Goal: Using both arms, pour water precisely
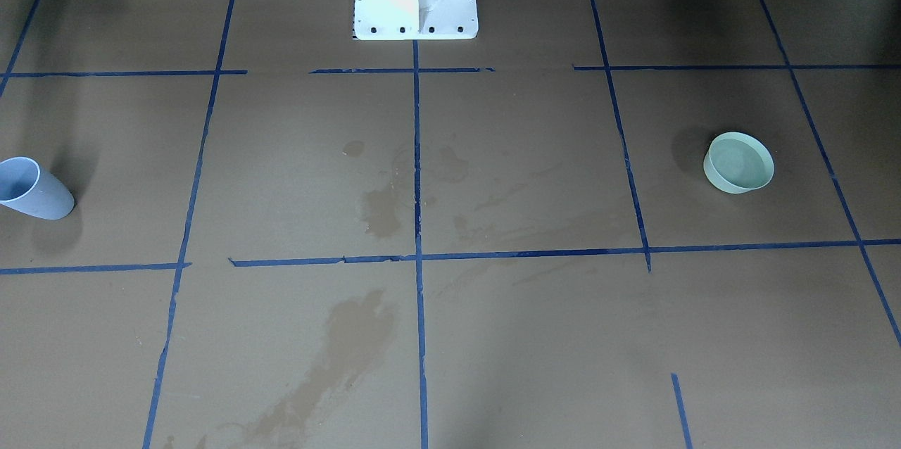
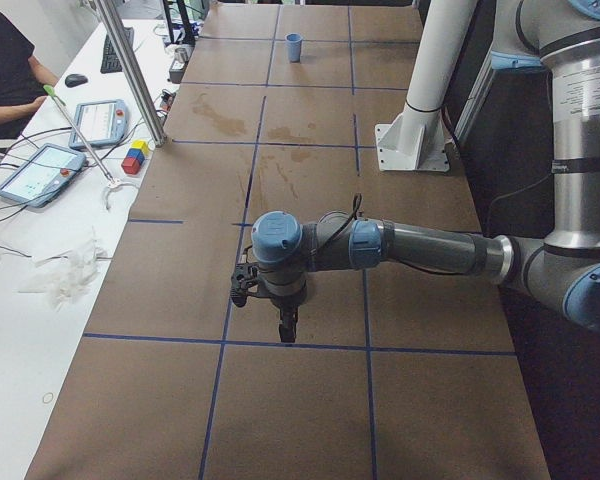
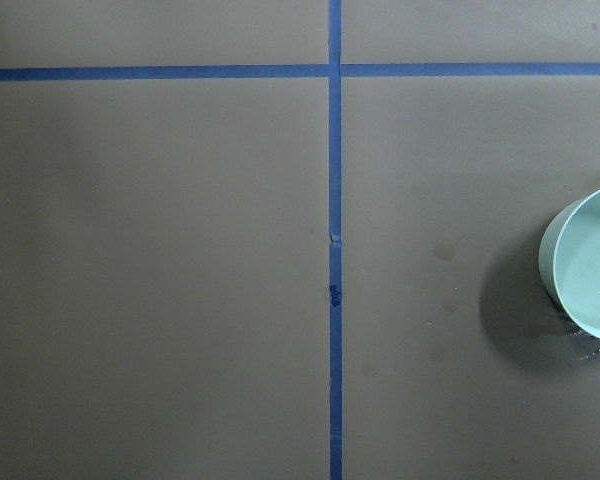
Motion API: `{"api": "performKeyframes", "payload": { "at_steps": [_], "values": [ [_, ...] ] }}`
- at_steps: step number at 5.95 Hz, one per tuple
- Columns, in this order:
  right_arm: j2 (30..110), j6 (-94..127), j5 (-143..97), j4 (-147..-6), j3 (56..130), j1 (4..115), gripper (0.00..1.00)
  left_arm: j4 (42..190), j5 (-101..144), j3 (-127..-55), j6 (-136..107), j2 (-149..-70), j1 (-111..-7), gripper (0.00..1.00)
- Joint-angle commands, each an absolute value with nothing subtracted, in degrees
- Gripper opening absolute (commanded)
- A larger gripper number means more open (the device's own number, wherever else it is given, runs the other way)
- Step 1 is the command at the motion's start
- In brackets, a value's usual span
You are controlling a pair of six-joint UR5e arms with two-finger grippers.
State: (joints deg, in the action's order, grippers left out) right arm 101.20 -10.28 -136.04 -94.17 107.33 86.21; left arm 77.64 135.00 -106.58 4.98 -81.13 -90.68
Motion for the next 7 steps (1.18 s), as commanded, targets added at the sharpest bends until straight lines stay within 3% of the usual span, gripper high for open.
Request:
{"api": "performKeyframes", "payload": {
  "at_steps": [1, 7],
  "values": [
    [101.77, -10.63, -134.74, -94.13, 107.75, 86.22, 1.00, 77.87, 134.65, -106.88, 5.10, -79.55, -89.65, 1.00],
    [100.99, -10.19, -134.56, -94.13, 105.57, 86.05, 1.00, 78.04, 135.26, -105.57, 4.74, -79.01, -89.65, 1.00]
  ]
}}
